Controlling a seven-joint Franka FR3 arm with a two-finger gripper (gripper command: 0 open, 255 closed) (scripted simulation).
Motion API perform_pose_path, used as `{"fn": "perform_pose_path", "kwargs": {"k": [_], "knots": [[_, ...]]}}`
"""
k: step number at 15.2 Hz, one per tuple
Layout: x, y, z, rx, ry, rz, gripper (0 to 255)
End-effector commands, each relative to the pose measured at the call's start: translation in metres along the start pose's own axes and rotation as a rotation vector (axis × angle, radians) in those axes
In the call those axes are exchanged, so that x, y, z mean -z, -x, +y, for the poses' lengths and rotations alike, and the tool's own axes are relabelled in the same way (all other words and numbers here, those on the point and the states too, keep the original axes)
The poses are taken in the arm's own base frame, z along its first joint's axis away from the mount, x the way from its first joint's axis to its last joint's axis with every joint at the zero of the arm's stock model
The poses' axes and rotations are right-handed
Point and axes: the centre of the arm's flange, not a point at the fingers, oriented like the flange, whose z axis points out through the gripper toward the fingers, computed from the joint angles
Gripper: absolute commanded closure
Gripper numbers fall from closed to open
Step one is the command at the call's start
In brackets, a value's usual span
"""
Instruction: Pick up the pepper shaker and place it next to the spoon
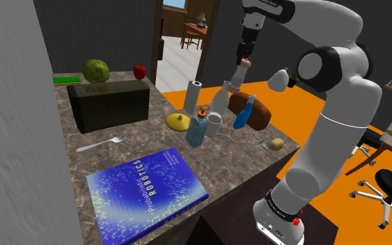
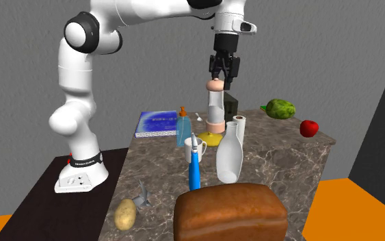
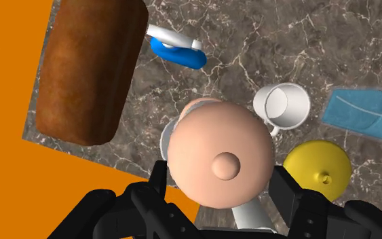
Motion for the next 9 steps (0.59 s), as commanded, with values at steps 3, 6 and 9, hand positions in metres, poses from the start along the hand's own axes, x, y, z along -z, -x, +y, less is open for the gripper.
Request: {"fn": "perform_pose_path", "kwargs": {"k": [3,6,9], "knots": [[-0.011,-0.019,-0.048,-0.001,0.001,0.001,255],[-0.020,-0.035,-0.084,-0.001,0.001,0.001,255],[-0.030,-0.050,-0.119,-0.001,0.001,0.001,255]]}}
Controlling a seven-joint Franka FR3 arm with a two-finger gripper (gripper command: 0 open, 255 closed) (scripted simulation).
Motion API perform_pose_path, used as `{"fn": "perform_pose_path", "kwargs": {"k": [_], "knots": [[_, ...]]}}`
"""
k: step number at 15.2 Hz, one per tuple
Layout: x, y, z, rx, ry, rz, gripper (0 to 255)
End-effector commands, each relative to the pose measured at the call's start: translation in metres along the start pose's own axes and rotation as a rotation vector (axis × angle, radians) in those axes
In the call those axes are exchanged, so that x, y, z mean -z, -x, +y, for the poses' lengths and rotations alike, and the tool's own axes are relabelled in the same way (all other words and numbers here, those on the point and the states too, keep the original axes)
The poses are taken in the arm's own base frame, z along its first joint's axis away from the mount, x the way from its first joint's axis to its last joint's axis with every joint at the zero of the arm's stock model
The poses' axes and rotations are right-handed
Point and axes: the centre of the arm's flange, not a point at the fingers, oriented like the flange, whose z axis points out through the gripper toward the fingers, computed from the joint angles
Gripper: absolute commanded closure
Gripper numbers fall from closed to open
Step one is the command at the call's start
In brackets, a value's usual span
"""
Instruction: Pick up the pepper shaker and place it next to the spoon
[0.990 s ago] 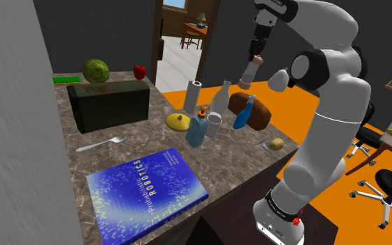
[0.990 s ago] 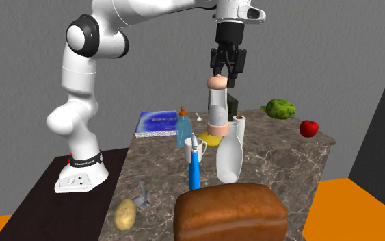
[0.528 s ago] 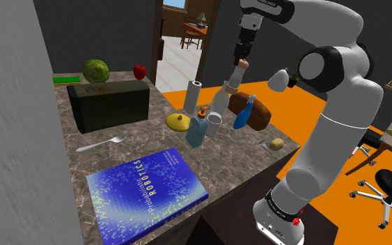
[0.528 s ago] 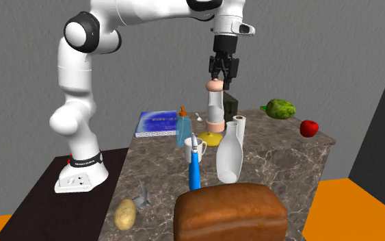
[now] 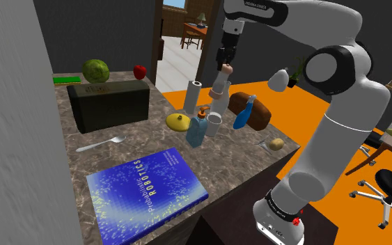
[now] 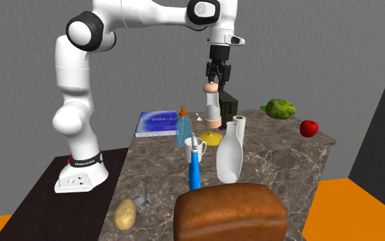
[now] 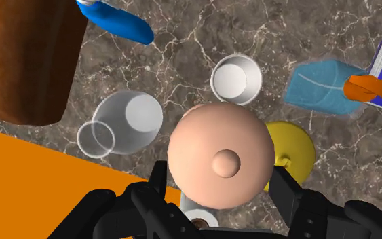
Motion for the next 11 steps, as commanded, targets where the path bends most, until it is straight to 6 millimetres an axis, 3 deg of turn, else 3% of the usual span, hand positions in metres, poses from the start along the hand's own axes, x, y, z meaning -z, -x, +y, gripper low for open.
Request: {"fn": "perform_pose_path", "kwargs": {"k": [1,11], "knots": [[-0.004,-0.010,-0.027,-0.001,0.001,0.000,255],[-0.036,-0.061,-0.144,-0.001,0.001,0.000,255]]}}
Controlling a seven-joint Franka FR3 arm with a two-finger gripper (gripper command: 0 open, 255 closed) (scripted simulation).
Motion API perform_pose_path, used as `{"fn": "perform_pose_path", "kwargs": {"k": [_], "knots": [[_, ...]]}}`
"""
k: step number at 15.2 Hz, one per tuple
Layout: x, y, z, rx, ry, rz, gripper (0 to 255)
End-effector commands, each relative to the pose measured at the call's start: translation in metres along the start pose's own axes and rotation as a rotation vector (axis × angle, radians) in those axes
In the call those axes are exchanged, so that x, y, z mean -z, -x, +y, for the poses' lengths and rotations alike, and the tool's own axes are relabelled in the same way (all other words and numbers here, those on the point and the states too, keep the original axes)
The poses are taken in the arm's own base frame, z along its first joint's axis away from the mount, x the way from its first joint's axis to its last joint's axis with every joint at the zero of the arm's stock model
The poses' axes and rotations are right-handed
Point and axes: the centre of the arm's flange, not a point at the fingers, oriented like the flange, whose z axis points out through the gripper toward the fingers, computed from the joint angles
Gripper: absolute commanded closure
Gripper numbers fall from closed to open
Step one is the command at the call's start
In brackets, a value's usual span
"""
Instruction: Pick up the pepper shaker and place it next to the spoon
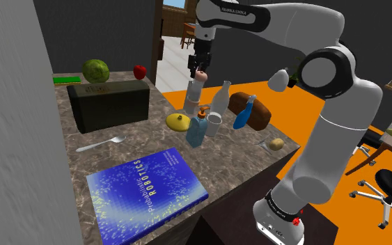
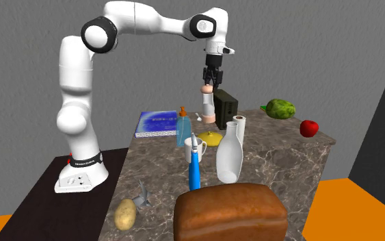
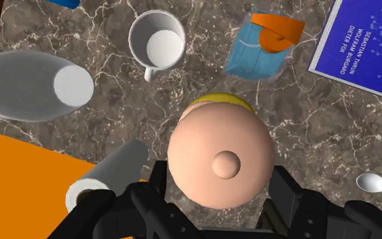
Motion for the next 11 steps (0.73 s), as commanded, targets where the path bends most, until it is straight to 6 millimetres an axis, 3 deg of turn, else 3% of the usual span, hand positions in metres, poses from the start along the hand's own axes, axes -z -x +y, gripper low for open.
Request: {"fn": "perform_pose_path", "kwargs": {"k": [1,11], "knots": [[-0.005,-0.009,-0.023,-0.001,0.000,0.000,255],[-0.037,-0.061,-0.140,-0.001,0.000,0.000,255]]}}
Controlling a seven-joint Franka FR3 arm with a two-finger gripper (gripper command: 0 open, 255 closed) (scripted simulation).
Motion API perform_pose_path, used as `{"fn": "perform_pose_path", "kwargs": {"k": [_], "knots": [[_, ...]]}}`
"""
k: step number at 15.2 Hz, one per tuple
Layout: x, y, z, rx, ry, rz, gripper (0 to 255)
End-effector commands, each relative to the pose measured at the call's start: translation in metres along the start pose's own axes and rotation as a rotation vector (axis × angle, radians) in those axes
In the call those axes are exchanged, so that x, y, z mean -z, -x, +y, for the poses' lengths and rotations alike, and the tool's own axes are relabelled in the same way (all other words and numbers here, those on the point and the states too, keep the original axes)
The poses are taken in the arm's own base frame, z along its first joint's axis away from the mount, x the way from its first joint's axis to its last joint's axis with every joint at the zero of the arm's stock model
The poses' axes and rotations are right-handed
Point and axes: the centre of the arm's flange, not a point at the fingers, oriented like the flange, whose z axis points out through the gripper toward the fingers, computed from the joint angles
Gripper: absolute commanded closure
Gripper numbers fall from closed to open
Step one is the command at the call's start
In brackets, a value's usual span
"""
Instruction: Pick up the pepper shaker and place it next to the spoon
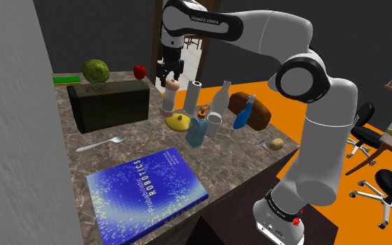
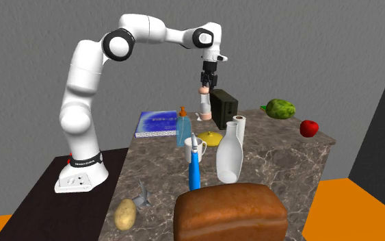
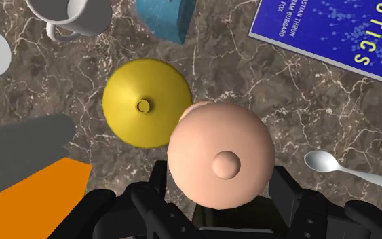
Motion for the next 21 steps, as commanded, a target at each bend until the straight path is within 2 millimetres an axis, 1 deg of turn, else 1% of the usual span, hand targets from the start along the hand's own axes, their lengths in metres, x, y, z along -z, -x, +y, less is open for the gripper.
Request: {"fn": "perform_pose_path", "kwargs": {"k": [1,7,8,21], "knots": [[-0.005,-0.010,-0.022,-0.001,0.000,0.001,255],[-0.024,-0.041,-0.092,-0.001,0.000,0.001,255],[-0.029,-0.048,-0.108,-0.001,0.000,0.001,255],[-0.097,-0.054,-0.109,-0.001,0.000,0.001,255]]}}
